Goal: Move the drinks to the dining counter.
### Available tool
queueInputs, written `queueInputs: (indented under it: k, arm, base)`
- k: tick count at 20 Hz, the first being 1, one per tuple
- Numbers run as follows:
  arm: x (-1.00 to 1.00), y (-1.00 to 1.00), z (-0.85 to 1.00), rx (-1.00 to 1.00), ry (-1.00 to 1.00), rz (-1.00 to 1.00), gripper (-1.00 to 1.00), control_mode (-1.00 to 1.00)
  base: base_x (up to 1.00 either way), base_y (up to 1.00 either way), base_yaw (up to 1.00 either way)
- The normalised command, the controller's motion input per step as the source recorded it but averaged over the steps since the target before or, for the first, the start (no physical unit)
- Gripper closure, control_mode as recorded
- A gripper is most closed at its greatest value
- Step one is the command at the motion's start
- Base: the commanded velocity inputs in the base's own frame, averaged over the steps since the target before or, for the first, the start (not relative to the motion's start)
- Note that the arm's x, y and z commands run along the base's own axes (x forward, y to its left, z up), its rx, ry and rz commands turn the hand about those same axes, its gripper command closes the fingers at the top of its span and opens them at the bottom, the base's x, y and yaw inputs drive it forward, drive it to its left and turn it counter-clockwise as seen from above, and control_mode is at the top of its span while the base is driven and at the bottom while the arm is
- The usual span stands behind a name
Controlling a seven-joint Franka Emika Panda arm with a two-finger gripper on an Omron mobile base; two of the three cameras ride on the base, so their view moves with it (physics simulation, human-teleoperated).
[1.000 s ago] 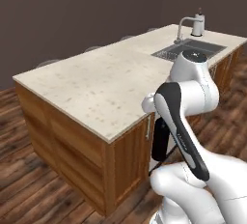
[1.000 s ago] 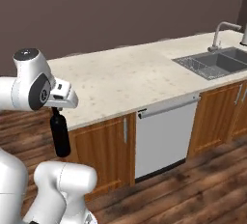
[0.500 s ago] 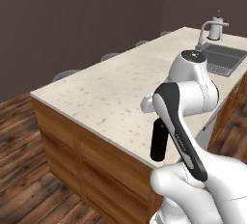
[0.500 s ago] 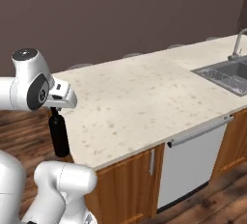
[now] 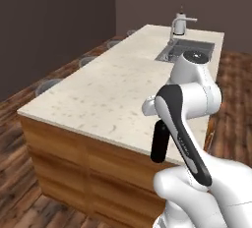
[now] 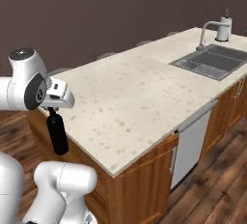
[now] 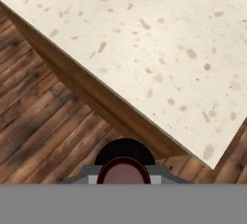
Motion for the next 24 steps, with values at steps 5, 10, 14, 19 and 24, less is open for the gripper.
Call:
queueInputs:
  k: [5, 10, 14, 19, 24]
  arm:
    - [0.0, 0.0, 0.0, 0.0, 0.0, 0.0, 1.0, 1.0]
    - [0.0, 0.0, 0.0, 0.0, 0.0, 0.0, 1.0, 1.0]
    - [0.0, 0.0, 0.0, 0.0, 0.0, 0.0, 1.0, 1.0]
    - [0.0, 0.0, 0.0, 0.0, 0.0, 0.0, 1.0, 1.0]
    - [0.0, 0.0, 0.0, 0.0, 0.0, 0.0, 1.0, 1.0]
  base:
    - [0.0, 1.0, -0.59]
    - [0.0, 1.0, -0.59]
    - [0.0, 1.0, -0.58]
    - [-0.02, 1.0, -0.55]
    - [-0.16, 1.0, -0.46]
